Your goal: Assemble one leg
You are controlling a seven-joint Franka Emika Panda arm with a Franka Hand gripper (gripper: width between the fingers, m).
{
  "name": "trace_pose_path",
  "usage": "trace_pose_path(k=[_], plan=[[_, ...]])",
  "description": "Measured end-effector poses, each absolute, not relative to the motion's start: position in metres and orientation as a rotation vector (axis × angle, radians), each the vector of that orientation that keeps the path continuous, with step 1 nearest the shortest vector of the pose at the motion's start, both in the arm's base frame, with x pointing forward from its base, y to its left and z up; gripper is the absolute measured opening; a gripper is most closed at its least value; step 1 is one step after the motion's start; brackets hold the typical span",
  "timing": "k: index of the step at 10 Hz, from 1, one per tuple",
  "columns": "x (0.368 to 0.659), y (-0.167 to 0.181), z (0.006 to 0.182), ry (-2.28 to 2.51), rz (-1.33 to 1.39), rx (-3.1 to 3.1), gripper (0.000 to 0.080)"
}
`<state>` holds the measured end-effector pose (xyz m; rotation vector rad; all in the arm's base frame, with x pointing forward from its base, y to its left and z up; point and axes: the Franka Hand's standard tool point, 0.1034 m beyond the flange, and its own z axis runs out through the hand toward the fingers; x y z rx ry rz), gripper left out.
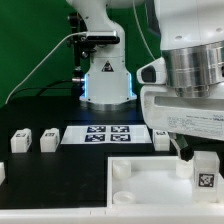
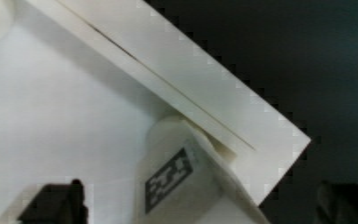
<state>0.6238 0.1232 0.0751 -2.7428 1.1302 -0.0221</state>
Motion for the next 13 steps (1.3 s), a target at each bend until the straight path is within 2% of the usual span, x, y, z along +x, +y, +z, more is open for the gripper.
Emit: trace_pose_path(k=[3,6,7,8,13], plan=[[0.628,0.122,0.074,0.600,-0.070,-2.937,0.0649],[0.629,0.122,0.074,0.613,-0.076,-2.936,0.0620],[0.629,0.122,0.074,0.663,-0.072,-2.924,0.0440],[0.629,0.117,0.073,0.781,-0.066,-2.901,0.0333],[0.627,0.098,0.073,1.118,-0.047,-2.832,0.0333]])
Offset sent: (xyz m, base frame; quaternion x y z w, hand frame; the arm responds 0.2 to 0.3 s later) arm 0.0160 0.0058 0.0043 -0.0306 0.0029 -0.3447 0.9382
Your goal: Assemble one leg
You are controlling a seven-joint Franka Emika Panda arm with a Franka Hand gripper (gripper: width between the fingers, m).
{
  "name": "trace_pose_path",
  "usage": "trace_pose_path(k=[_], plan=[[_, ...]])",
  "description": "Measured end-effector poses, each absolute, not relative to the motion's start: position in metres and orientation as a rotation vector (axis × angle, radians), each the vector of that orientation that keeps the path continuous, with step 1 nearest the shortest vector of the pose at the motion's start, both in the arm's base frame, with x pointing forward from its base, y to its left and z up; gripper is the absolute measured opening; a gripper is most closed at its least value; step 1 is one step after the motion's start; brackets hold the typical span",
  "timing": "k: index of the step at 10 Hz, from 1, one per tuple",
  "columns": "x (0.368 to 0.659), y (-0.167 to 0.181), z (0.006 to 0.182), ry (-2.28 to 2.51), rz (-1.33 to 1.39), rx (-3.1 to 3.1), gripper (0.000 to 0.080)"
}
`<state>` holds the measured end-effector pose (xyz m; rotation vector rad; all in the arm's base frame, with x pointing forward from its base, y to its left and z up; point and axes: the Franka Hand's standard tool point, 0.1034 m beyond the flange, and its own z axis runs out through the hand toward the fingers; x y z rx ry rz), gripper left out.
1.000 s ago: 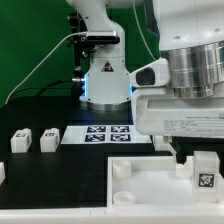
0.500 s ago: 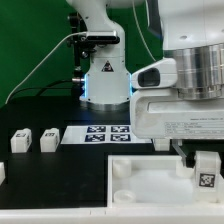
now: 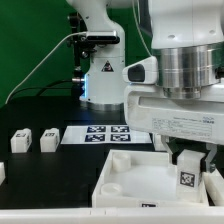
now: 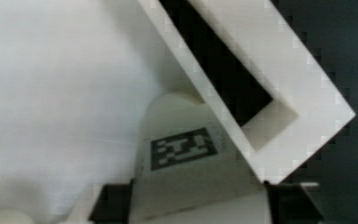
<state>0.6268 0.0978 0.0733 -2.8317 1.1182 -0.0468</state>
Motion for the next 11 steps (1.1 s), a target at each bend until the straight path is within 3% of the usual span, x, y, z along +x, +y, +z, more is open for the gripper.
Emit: trace_pose_path(k=[5,7,11], plan=[[0.626,0.103,0.079,1.102,-0.040,-2.833,0.0333],[0.632,0.106,0.095,1.097,-0.064,-2.814,0.0607],[0.635,0.109,0.104,1.089,-0.080,-2.807,0.0648]])
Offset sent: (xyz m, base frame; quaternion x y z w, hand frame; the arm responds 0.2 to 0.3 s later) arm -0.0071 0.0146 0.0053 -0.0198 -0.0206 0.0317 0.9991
